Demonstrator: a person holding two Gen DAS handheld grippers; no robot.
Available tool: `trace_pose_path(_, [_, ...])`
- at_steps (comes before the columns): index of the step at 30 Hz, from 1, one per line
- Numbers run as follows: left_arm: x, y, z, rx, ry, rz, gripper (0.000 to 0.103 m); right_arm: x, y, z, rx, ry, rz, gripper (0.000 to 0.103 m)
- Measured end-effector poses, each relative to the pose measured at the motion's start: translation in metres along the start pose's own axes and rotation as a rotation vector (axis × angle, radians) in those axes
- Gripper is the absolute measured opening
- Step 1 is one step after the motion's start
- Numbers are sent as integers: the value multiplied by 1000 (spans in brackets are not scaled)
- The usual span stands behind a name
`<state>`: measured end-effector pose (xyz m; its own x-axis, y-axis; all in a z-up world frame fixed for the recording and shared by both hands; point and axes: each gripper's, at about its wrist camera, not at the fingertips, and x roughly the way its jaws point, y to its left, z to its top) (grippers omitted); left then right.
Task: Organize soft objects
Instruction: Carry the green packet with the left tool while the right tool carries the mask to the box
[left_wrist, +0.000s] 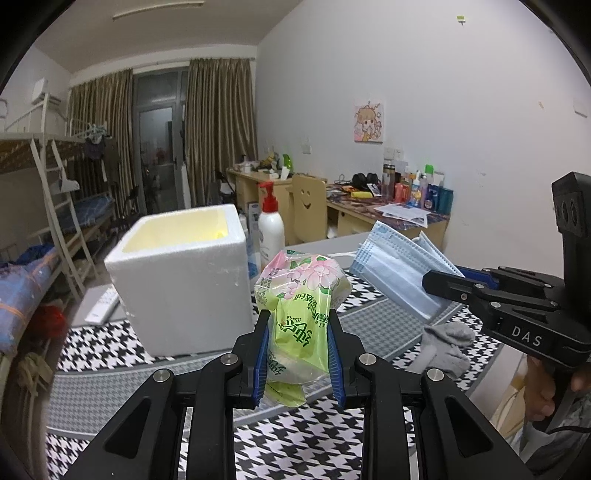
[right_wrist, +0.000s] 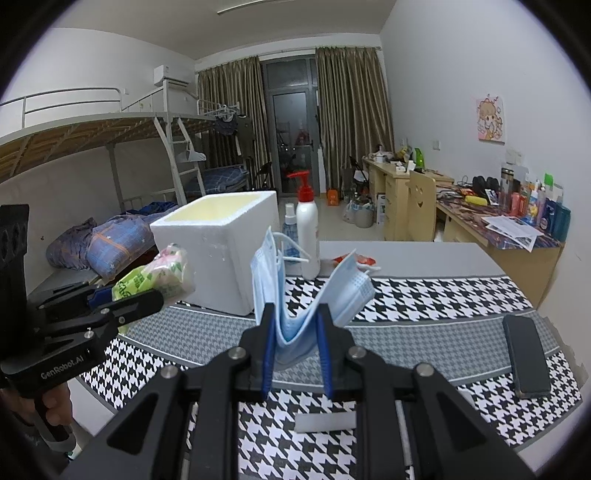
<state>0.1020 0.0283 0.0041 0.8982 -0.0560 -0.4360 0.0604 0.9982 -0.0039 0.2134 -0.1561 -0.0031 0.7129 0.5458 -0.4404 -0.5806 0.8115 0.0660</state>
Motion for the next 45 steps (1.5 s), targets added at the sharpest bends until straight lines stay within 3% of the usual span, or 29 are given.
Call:
trace_pose_path(31, [2,26,40,-35,-61,86,29,14,18,38,-56,-42,39,25])
trace_pose_path(45, [8,43,57,-67,-61,88,29,22,28,57,-65,-60,42,25])
